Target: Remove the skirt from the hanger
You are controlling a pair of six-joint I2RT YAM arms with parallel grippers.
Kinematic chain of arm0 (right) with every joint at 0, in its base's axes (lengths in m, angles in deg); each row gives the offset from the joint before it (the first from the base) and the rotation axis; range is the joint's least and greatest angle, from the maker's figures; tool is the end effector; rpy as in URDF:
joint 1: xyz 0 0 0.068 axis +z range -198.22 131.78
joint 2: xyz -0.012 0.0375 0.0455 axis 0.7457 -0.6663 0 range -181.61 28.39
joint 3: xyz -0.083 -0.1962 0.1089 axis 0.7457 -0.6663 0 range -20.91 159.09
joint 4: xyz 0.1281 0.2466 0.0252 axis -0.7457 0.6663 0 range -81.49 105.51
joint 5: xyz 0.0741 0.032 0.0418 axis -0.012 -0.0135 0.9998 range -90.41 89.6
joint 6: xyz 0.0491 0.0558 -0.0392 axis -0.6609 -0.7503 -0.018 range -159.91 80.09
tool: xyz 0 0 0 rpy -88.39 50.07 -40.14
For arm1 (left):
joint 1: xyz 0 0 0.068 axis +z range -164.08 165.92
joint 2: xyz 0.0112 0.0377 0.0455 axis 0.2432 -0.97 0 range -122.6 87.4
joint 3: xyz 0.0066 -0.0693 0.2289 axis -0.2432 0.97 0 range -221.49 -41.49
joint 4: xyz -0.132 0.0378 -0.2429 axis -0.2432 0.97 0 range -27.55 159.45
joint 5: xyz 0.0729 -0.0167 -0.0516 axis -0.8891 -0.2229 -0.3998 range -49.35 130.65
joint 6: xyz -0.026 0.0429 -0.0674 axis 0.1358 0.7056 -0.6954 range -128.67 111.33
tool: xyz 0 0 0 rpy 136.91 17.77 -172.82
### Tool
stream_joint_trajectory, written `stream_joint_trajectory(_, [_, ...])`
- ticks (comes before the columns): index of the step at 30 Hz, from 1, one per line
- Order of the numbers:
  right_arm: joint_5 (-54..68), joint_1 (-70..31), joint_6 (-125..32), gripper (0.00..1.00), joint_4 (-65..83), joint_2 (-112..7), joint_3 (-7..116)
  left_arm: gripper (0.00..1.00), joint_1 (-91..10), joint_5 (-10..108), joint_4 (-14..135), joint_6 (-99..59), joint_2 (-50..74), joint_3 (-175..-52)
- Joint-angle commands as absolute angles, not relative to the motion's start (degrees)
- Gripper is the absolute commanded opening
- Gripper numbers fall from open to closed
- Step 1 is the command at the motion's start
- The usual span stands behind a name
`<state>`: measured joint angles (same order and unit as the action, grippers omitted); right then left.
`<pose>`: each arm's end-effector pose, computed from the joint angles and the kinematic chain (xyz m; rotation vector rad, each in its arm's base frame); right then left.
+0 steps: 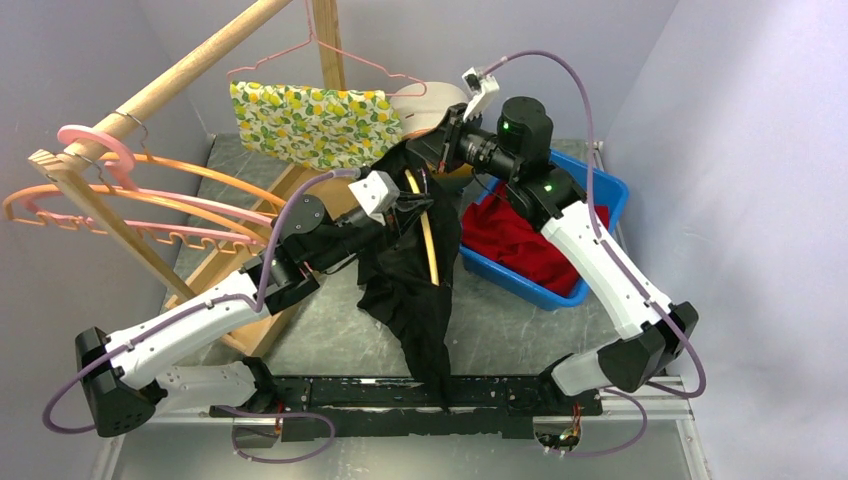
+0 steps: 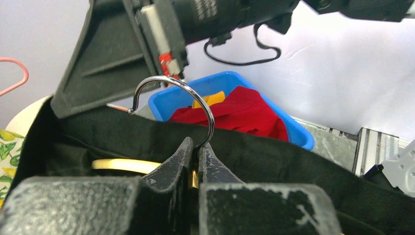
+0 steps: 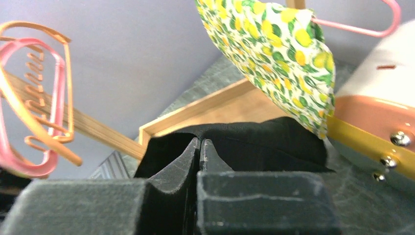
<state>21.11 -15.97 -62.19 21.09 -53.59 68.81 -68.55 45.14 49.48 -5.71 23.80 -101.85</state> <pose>0.3096 0.2272 0.4233 -0.4508 1.6956 1.0195 0.1869 -0.2720 0.3886 0.7546 1.2372 -0.7973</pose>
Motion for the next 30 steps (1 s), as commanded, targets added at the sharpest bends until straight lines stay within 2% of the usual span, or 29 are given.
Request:
stream_joint_trajectory(1, [25.36,-15.99,-64.27,0.0,16.39,-49.87,71.86,0.07,-68.76,40.54,47.21,-8.24,23.48,-104.97])
stream_joint_trajectory(7, [28.19,-15.12,-68.95,0.0,14.99,-43.08,64.89,0.07,-68.69,23.06,49.6,-10.46,23.14,-106.56])
stream_joint_trajectory(13, [28.16,-14.74,-73.87,0.0,13.96,-38.68,54.42,0.07,-68.71,25.71,46.94,-9.8,23.96,-106.56])
stream_joint_trajectory(19, [25.54,-14.73,-70.09,0.0,20.04,-38.71,59.39,0.07,-68.73,23.01,47.33,-10.39,21.96,-108.99])
stream_joint_trajectory(21, [23.84,-14.72,-67.49,0.13,22.46,-38.19,61.14,0.07,-68.76,21.21,47.61,-10.36,21.76,-109.95])
stream_joint_trajectory(27, [13.92,-14.72,-57.03,0.65,37.59,-35.21,67.81,0.07,-68.73,17.44,47.52,-9.47,20.91,-111.58])
stream_joint_trajectory(30, [12.81,-14.73,-52.28,0.83,44.08,-31.3,66.69,0.07,-68.77,14.94,47.04,-9.4,20.37,-112.15])
